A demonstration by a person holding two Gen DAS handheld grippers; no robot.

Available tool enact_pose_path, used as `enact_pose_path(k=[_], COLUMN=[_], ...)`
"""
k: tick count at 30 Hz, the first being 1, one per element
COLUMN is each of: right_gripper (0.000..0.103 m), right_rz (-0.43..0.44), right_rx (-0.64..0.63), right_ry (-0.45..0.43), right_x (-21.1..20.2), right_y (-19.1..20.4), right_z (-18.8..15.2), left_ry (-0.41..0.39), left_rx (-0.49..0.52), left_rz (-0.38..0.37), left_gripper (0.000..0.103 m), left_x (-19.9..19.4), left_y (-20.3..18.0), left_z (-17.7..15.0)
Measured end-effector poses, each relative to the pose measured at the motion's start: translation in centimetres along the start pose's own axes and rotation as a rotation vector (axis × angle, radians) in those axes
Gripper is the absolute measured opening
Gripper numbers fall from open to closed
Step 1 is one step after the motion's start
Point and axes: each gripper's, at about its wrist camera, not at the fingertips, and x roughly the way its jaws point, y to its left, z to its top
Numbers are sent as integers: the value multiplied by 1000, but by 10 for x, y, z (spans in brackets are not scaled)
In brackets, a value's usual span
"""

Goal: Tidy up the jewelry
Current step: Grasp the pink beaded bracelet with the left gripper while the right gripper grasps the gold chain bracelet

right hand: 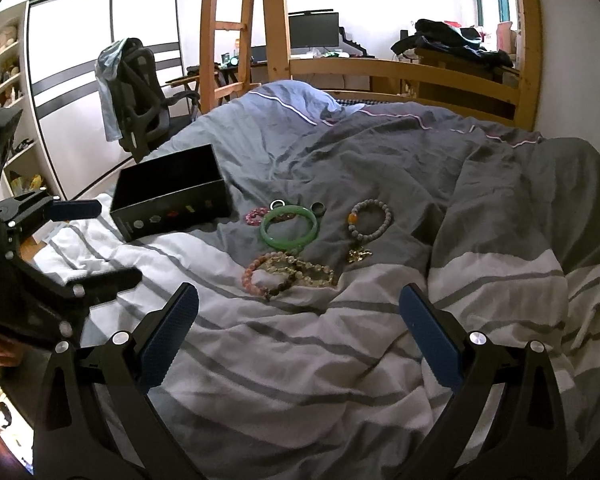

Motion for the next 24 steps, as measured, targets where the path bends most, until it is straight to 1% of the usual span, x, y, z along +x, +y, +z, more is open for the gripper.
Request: enact_pose_path(k=[2, 4, 7, 11, 12, 14, 15, 16, 18, 20, 23, 24], right_gripper=[94, 81, 79, 76, 75, 74, 70, 70, 69, 68, 56, 49], right_rz=[-5, -6, 9, 35, 42, 58, 73, 93, 95, 92, 94, 93], right_rx=[-6, -8, 3, -10, -19, -25, -22, -12, 3, 1, 3, 4], right_ry=[5, 12, 31, 70, 83, 110, 131, 157, 186, 197, 230, 246], right_x=[7, 14, 29, 54, 61, 74, 82, 92, 105, 115, 133, 139], right_y=[-1, -4, -10, -12, -11, -10, -11, -12, -14, -14, -15, -16], right_z=[3, 7, 13, 20, 21, 20, 19, 16, 12, 10, 9, 8], left_ry=[14, 20, 24, 36, 51, 75, 88, 93, 105, 102, 119, 142], left_rx=[31, 66, 108, 159, 168, 168, 164, 155, 133, 134, 129, 128], left_rz=[-5, -16, -19, -50, -62, -63, -55, -60, -102, -112, -121, -97], left_gripper=[97, 97, 97, 97, 97, 97, 97, 97, 97, 97, 97, 97], left_x=[7, 14, 27, 51, 61, 76, 82, 86, 93, 98, 113, 120], left_y=[-6, -12, -21, -32, -34, -37, -38, -38, -41, -43, -46, -47], left_z=[2, 5, 10, 16, 18, 19, 20, 21, 23, 24, 28, 28])
